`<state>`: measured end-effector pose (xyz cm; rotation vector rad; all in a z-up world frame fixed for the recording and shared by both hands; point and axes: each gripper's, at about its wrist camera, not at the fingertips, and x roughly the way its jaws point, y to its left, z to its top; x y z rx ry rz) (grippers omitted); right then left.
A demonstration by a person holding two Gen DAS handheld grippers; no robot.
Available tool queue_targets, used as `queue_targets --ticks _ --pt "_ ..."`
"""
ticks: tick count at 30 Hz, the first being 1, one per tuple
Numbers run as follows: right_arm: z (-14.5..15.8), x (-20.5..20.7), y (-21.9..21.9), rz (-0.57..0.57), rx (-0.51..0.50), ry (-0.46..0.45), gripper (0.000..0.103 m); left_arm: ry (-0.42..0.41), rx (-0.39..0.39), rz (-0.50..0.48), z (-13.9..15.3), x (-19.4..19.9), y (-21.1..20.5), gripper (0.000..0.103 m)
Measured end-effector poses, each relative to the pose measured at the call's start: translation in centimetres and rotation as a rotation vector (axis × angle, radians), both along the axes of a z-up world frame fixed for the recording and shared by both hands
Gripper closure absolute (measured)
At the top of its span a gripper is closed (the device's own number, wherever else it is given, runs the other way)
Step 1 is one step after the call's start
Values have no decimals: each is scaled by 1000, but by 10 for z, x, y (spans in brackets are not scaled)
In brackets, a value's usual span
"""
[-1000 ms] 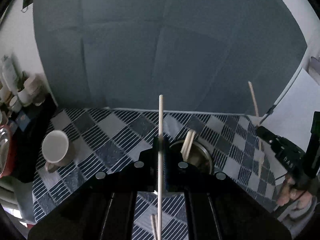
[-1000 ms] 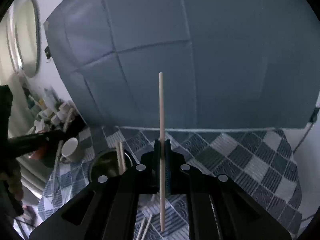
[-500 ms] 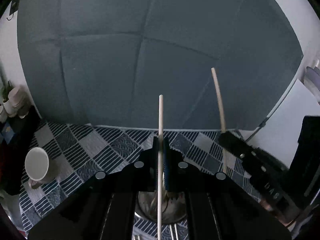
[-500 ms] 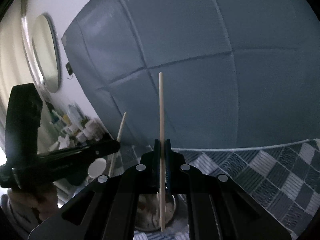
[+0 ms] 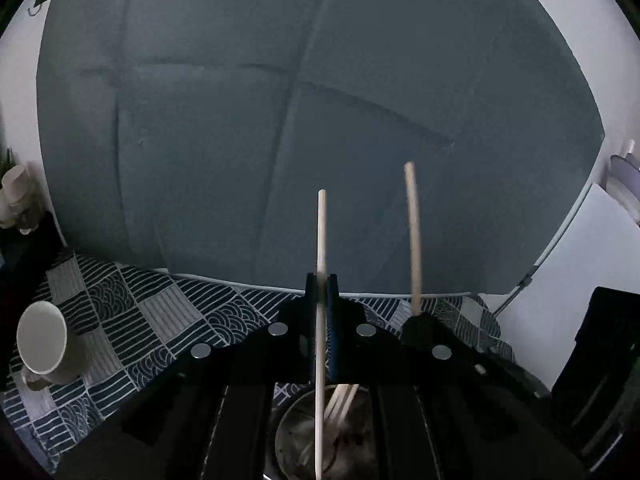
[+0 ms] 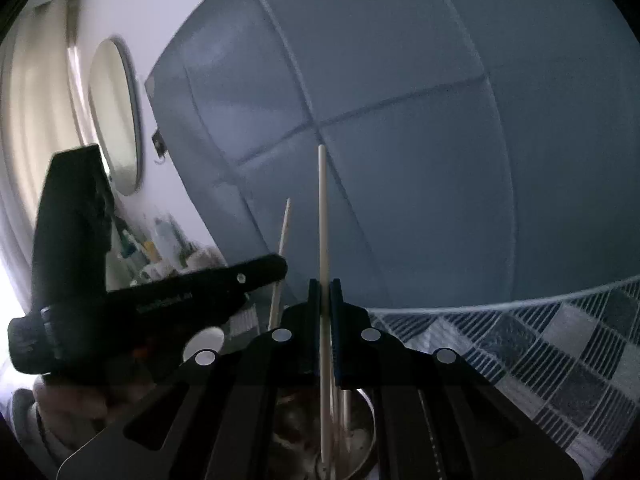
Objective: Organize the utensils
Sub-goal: 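Lift both held chopsticks and lower them into the black holder, then open both tools to release the chopsticks into the holder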
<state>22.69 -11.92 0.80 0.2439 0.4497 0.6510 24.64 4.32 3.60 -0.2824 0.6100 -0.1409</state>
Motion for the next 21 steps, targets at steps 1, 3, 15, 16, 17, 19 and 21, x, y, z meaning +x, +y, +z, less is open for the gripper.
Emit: queue_targets --ticks 1,3,15,16,17,19,21 --pt "-5 -1 3 -1 -5 -3 98 -1 -2 1 -4 -1 1 98" --pt "-12 -3 5 1 -17 -3 98 -14 -4 11 -11 -3 4 98" --pt "-42 -17 9 -10 -62 25 98 -42 -9 -12 -32 -20 6 98" --pt "-42 -18 8 -22 -69 19 98 -42 -12 -11 -32 -21 6 98" --pt "-41 -19 7 -28 -72 20 98 -44 -22 -17 -31 -22 6 98" --pt "-40 -21 4 -43 -71 27 98 -58 -36 -21 -30 -24 7 98" --pt "-38 -23 2 -58 -81 26 98 -52 -31 -30 -28 -25 6 98"
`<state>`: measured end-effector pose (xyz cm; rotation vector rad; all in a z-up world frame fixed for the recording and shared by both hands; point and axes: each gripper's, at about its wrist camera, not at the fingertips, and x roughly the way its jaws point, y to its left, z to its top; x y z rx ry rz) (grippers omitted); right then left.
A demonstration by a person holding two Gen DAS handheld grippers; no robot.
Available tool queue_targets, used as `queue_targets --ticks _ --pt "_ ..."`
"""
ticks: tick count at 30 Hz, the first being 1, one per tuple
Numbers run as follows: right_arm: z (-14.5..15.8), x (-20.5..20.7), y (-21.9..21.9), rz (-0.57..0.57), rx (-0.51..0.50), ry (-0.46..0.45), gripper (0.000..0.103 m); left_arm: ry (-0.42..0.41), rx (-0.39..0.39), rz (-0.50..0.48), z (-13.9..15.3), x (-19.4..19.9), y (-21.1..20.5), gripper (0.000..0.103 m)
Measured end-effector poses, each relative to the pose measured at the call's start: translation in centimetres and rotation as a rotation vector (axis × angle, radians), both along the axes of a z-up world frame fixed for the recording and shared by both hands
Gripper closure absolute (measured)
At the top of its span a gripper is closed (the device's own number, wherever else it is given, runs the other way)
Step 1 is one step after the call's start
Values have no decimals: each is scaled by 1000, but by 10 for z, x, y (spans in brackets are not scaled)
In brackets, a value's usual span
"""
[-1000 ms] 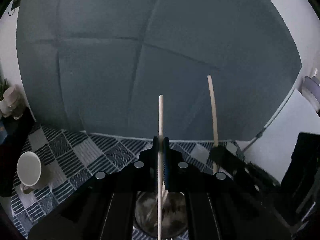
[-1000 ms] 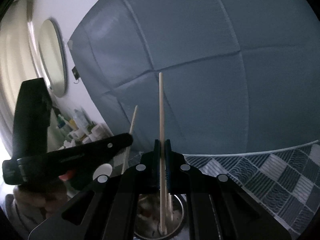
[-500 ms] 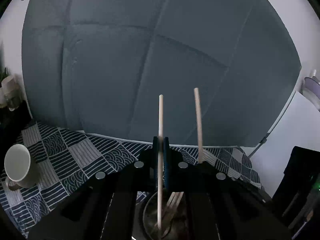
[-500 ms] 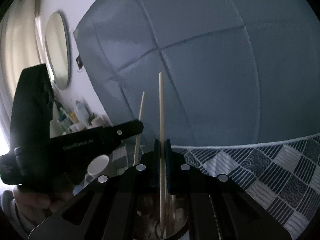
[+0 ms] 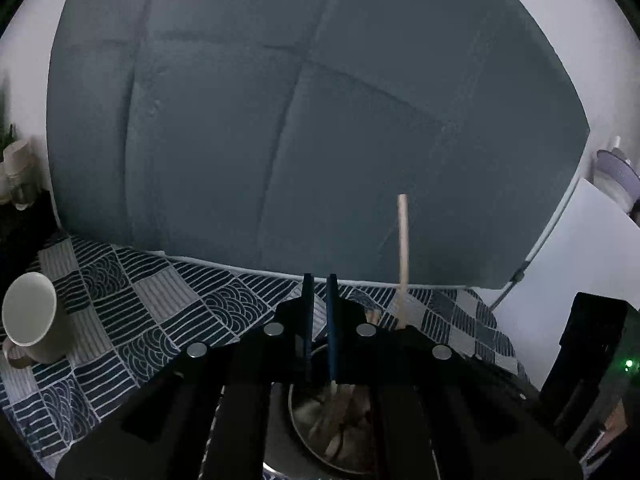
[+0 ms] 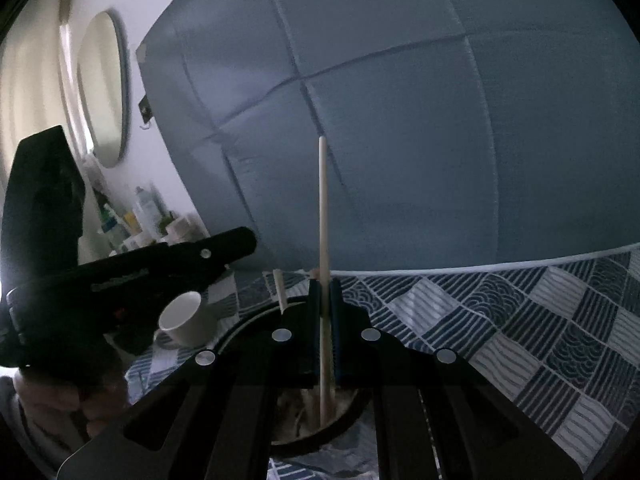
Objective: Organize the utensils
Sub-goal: 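Open both tools to release the chopsticks into the holder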
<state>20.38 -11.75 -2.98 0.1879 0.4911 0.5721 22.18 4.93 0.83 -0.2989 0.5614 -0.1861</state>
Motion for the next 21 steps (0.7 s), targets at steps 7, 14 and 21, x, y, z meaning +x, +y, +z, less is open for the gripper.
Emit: queue_targets --ticks 7,14,21 --pt "13 -7 -7 -37 -21 5 94 15 -8 21 12 -8 6 72" --pt "26 -16 -12 -94 -59 0 66 33 -13 56 25 -19 16 51" --pt "39 -23 -23 -151 -60 -3 34 75 -5 82 26 -29 22 24"
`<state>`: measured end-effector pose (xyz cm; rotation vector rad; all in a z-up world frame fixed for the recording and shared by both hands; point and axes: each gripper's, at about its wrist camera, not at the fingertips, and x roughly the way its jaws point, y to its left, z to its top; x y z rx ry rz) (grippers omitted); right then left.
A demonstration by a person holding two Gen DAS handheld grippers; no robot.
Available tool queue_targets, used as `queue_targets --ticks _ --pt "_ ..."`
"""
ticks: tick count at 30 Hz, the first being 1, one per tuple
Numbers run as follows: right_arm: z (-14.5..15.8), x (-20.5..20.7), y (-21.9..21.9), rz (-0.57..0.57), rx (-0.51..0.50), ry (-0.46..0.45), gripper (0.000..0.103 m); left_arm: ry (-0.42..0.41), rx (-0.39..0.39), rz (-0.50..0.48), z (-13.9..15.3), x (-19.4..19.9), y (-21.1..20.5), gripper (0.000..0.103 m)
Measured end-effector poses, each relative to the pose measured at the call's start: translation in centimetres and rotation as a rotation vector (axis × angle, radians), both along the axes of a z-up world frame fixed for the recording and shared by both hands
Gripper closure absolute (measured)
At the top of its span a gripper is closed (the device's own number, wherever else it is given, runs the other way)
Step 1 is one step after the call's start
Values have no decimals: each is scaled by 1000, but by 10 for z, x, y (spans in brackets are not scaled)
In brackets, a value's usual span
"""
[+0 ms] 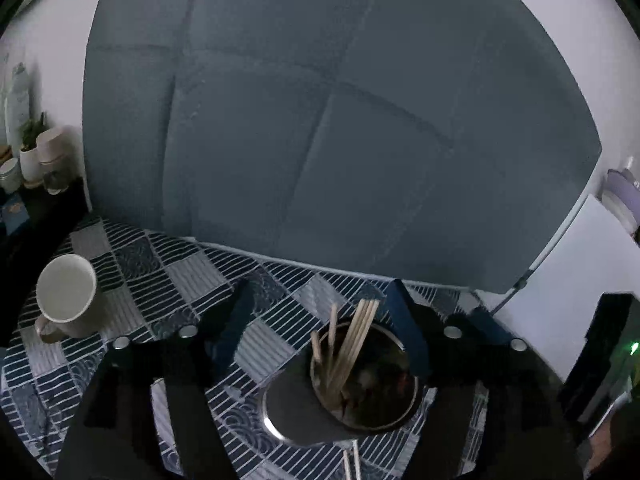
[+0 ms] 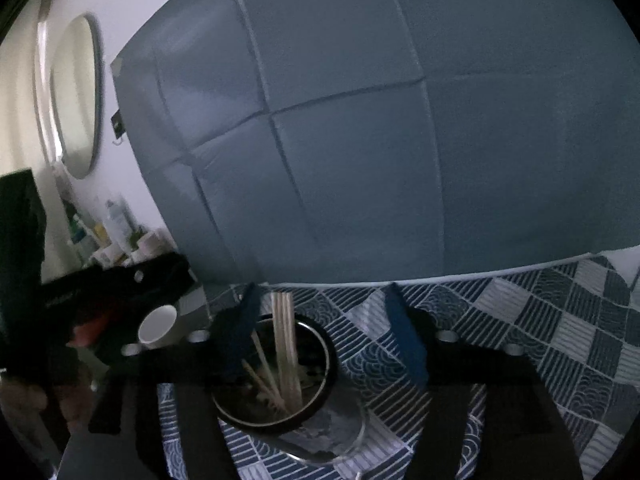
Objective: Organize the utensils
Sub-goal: 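Open both tools to release the chopsticks into the holder, then move both tools back down to the remaining loose chopsticks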
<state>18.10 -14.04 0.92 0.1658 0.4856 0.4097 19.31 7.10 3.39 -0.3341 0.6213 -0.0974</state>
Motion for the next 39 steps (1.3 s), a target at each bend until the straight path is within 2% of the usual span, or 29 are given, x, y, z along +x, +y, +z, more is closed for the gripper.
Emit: queue_targets --ticks 1,3,6,9,14,17,26,32,39 --pt "2 -1 -2 -7 4 1 25 17 14 10 -1 -1 1 19" --pt "3 -3 -5 -24 4 2 15 25 15 11 -1 -4 3 16" --pt "4 -3 -8 -32 4 21 15 41 20 23 -4 -9 8 6" --pt "4 -6 -9 -31 -5 19 15 49 25 42 -9 -14 14 6" --pt "-3 -15 -13 -21 -21 34 15 108 27 42 -27 -23 19 6" --pt "-12 -21 -16 -21 -28 55 15 145 53 28 -43 -33 18 6" --pt "-57 -37 -30 -41 -69 177 15 302 106 -28 -106 -56 2 6" --pt "-82 -47 -37 -40 -102 242 15 371 134 -66 -134 -70 -5 6" --pt "-123 -64 -34 -8 -173 361 15 449 185 -110 -166 -95 -12 6"
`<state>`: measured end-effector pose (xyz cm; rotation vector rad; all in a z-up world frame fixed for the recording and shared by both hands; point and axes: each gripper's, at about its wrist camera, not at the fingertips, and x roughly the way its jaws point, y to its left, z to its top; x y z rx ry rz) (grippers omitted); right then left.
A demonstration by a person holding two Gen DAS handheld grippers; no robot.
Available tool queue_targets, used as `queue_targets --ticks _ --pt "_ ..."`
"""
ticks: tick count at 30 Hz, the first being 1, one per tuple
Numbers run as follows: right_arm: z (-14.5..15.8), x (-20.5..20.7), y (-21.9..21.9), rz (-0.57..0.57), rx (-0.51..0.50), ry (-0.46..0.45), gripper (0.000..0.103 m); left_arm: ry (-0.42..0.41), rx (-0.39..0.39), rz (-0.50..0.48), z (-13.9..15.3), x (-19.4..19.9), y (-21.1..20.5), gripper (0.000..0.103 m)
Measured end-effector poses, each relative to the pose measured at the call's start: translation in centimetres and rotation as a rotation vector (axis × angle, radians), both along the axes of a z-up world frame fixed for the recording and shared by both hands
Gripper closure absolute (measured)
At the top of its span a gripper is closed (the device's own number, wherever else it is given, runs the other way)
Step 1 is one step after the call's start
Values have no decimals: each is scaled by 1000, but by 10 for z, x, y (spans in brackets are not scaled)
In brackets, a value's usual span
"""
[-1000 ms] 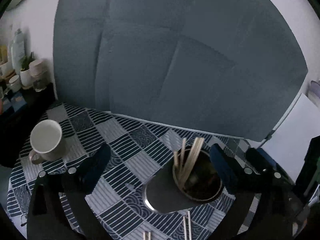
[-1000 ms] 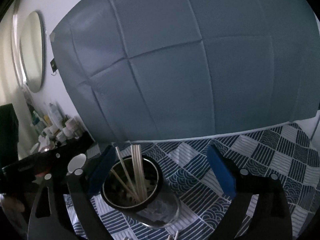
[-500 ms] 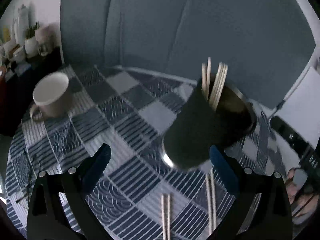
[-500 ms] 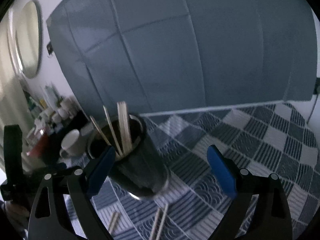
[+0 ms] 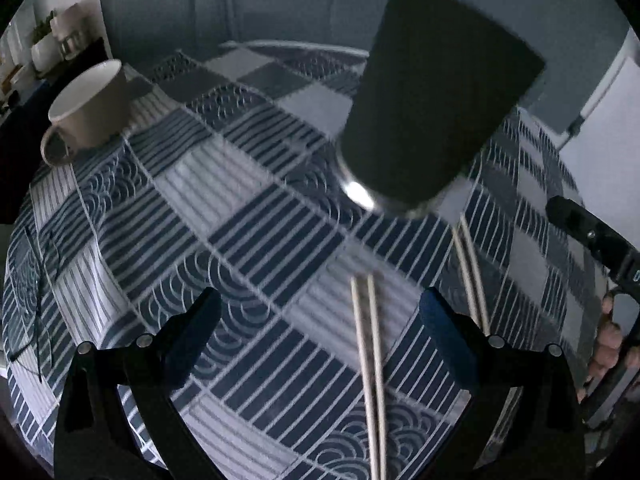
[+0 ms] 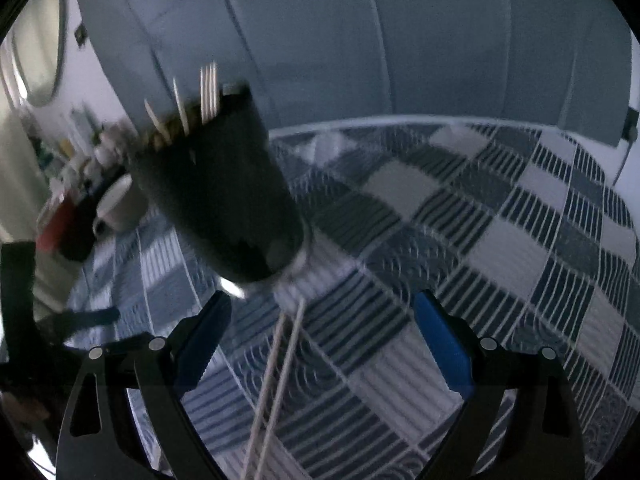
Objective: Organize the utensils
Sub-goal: 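Move both tools back down to the remaining loose chopsticks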
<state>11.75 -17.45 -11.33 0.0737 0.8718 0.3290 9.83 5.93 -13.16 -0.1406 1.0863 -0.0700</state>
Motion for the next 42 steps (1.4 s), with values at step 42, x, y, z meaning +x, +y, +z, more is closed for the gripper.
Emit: queue_targets --ticks 42 --pt "-68 12 30 53 -286 276 12 145 174 -29 -37 -6 -6 4"
